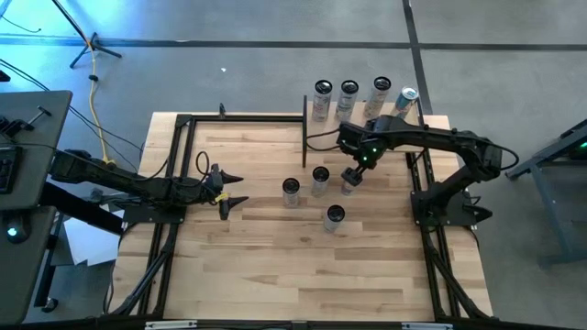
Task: Place canned beverage on shelf
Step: Put the blue soda can on the shelf aligned with the blue soda can
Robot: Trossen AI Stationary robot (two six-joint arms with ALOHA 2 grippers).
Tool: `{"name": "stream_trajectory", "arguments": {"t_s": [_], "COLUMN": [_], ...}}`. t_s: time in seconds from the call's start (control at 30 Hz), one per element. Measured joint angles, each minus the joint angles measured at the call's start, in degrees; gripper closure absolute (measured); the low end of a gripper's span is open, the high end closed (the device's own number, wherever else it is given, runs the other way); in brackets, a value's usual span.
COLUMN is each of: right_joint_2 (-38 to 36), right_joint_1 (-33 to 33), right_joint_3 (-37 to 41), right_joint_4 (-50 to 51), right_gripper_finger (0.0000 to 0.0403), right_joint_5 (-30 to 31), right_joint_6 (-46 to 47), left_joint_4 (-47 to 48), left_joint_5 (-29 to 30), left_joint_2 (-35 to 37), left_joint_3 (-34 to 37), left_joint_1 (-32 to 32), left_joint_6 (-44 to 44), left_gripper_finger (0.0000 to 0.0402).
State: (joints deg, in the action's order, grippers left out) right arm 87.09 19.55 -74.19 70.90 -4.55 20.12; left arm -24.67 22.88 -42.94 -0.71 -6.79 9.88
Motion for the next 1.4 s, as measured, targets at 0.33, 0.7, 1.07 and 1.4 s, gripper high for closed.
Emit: {"name": "stream_trajectory", "arguments": {"t_s": [0.33, 0.7, 1.07, 1.4], "right_joint_2": [5.1, 5.9, 5.8, 2.7], "right_joint_1": [0.7, 0.9, 0.1, -1.3], "right_joint_3": [0.1, 0.1, 0.1, 0.1], "right_joint_4": [-1.4, -1.5, -1.7, 1.6], "right_gripper_finger": [0.0014, 0.0030, 0.0178, 0.0178], "right_joint_5": [-1.6, -1.5, 0.1, -4.1], "right_joint_6": [-2.6, -4.7, -7.7, -8.4], "left_joint_4": [0.0, 0.0, 0.0, 0.0], "left_joint_5": [0.0, 0.0, 0.0, 0.0], "left_joint_2": [0.0, 0.0, 0.0, 0.0], "left_joint_3": [0.0, 0.0, 0.0, 0.0], "left_joint_1": [0.0, 0.0, 0.0, 0.0], "left_joint_6": [0.0, 0.0, 0.0, 0.0], "left_gripper_finger": [0.0096, 0.0096, 0.0096, 0.0096]}}
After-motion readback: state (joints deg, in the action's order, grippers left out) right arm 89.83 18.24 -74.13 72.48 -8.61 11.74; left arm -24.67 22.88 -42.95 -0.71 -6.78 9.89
